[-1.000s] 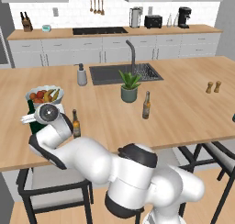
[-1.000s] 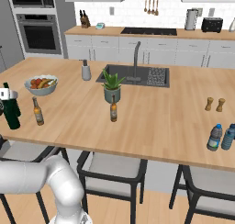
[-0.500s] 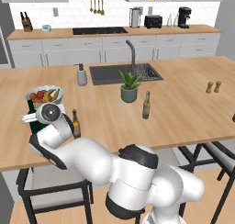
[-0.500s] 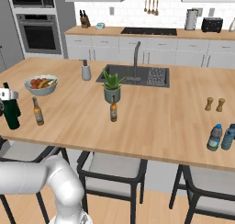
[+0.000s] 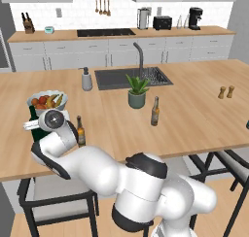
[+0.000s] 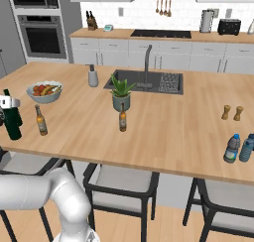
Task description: Move the plastic bottles in the middle to the plastics group, and the glass bottles in the middle to the glass group.
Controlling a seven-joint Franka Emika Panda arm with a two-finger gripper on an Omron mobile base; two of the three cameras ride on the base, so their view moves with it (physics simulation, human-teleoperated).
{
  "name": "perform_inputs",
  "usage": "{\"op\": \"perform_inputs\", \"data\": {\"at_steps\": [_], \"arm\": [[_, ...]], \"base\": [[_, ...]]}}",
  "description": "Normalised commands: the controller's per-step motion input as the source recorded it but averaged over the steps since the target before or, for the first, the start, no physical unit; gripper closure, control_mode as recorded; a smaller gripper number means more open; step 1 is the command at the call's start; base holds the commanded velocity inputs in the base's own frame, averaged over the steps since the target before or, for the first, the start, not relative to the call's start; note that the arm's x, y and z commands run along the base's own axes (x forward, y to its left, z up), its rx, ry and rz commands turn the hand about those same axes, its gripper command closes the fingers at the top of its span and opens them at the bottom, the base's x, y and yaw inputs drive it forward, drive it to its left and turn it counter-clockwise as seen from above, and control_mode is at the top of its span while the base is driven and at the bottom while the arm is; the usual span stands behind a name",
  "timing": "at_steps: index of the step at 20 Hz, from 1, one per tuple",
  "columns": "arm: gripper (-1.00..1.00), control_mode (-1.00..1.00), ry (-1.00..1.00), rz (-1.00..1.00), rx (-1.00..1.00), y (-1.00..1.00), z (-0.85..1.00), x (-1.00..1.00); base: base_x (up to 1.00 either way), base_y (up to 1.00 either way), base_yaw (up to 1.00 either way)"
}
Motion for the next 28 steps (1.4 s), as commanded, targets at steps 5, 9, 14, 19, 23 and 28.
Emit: {"op": "perform_inputs", "data": {"at_steps": [5, 9, 14, 19, 23, 28], "arm": [[1.0, -1.0, 0.0, 0.0, 0.0, 0.0, 0.0, 0.0], [-1.0, -1.0, 0.0, 0.0, 0.0, 0.0, 0.0, 0.0], [-1.0, -1.0, 0.0, 0.0, 0.0, 0.0, 0.0, 0.0], [-1.0, -1.0, 0.0, 0.0, 0.0, 0.0, 0.0, 0.0], [-1.0, -1.0, 0.0, 0.0, 0.0, 0.0, 0.0, -0.07], [-1.0, -1.0, 0.0, 0.0, 0.0, -0.07, 0.11, -0.46]], "base": [[0.0, 0.0, 0.0], [0.0, 0.0, 0.0], [0.0, 0.0, 0.0], [0.0, 0.0, 0.0], [0.0, 0.0, 0.0], [0.0, 0.0, 0.0]]}}
